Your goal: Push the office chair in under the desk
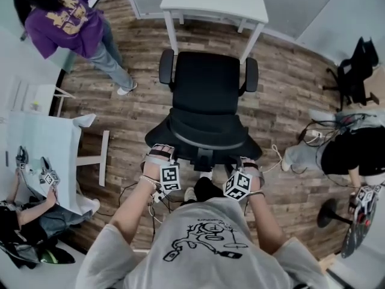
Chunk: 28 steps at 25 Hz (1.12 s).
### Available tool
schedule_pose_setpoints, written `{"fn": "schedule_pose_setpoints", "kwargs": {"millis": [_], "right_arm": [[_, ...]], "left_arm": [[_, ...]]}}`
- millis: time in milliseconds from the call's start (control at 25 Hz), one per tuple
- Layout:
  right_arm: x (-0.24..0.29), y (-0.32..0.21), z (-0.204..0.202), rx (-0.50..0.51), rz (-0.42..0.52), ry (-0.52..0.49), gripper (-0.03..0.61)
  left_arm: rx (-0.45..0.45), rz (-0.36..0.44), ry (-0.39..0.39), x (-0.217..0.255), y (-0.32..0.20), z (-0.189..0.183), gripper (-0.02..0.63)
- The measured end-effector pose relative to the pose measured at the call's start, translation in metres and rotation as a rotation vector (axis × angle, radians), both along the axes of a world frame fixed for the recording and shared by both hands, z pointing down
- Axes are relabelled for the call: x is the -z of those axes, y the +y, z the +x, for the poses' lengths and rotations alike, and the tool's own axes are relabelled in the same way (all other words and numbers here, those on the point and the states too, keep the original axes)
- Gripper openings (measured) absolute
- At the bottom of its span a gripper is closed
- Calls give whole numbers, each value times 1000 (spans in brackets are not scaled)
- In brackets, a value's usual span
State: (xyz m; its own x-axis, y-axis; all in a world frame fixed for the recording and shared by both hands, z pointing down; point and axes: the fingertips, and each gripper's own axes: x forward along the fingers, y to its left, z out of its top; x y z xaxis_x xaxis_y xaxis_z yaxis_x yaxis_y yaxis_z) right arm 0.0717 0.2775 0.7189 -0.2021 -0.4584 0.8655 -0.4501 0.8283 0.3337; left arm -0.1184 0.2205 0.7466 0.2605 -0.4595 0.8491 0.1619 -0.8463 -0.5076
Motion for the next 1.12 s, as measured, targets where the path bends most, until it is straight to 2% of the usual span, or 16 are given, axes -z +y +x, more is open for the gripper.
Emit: {"fn": "schedule_pose_setpoints", "kwargs": {"millis": [360,760,1120], "right_arm": [[1,-30,14,15,-19,-1,144],[1,-63,32,75,-35,14,141],[-1,-98,55,109,-26,40,141]], "left_arm": [[-4,-22,-11,0,-29,14,124],[52,-65,-17,-3,-57,30,117],[79,-66,-8,-4,-89,52,117]]}}
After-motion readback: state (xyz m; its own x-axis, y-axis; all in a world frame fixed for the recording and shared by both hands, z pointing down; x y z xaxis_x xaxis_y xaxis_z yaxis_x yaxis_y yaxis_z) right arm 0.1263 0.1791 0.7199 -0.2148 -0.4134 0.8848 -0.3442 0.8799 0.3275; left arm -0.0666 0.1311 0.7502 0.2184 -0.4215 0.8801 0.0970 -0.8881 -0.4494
